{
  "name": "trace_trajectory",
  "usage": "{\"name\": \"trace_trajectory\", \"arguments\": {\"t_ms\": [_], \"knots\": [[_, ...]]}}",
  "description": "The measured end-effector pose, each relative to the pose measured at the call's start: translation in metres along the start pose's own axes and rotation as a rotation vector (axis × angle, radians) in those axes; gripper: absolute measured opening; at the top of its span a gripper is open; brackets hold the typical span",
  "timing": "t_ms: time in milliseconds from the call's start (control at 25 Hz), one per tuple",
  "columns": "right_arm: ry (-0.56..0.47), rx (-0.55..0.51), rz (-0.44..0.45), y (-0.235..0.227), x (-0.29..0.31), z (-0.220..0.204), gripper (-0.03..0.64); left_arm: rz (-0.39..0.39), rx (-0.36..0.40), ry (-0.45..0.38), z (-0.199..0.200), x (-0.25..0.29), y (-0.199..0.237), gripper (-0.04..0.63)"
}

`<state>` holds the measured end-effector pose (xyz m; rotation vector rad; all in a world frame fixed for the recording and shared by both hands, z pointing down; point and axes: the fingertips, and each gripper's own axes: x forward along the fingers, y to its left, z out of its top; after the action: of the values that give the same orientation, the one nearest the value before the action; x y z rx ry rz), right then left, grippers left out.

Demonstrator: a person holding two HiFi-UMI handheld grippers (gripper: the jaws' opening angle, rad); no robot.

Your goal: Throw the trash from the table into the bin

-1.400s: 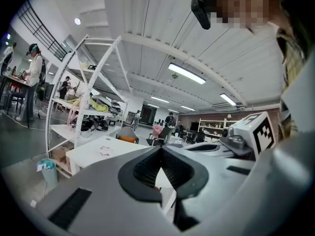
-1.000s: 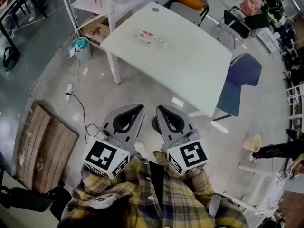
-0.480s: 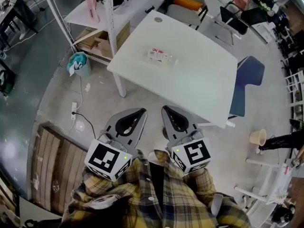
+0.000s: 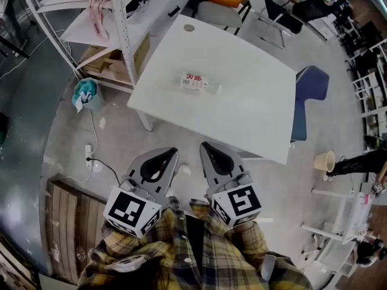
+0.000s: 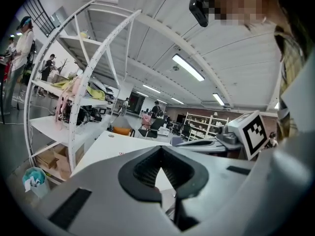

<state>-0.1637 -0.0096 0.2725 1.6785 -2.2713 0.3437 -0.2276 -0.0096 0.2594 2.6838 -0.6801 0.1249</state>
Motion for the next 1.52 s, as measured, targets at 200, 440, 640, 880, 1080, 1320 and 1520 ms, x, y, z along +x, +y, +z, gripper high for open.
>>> {"name": "trace_trajectory", "arguments": {"t_ms": [200, 440, 640, 880, 1080, 1320, 1520], "knots": [[-0.004, 0.006, -0.023, -0.033, 0.028, 0.006, -0.002, -0.008, 0.001, 0.015, 0.006, 0.033, 0.021, 0.007], [-0.015, 0.000, -0.013, -0.082, 0.068, 0.024, -0.002, -0.005, 0.032, 0.006, 0.032, 0.088, 0.048, 0.006], [-0.006, -0.006, -0.008, -0.126, 0.097, 0.037, -0.002, -0.003, 0.039, 0.003, 0.053, 0.135, 0.068, 0.006], [-0.015, -0.032, -0.001, -0.166, 0.119, 0.056, -0.002, 0.001, 0.048, -0.005, 0.074, 0.178, 0.084, 0.006], [0.003, -0.039, -0.005, -0.185, 0.137, 0.060, -0.002, -0.006, 0.051, -0.004, 0.085, 0.200, 0.095, 0.006], [0.003, -0.039, -0.022, -0.193, 0.154, 0.062, -0.002, -0.029, 0.048, 0.005, 0.091, 0.215, 0.114, 0.007], [-0.001, -0.031, -0.050, -0.196, 0.161, 0.072, -0.002, -0.044, 0.047, 0.027, 0.095, 0.219, 0.129, 0.007]]}}
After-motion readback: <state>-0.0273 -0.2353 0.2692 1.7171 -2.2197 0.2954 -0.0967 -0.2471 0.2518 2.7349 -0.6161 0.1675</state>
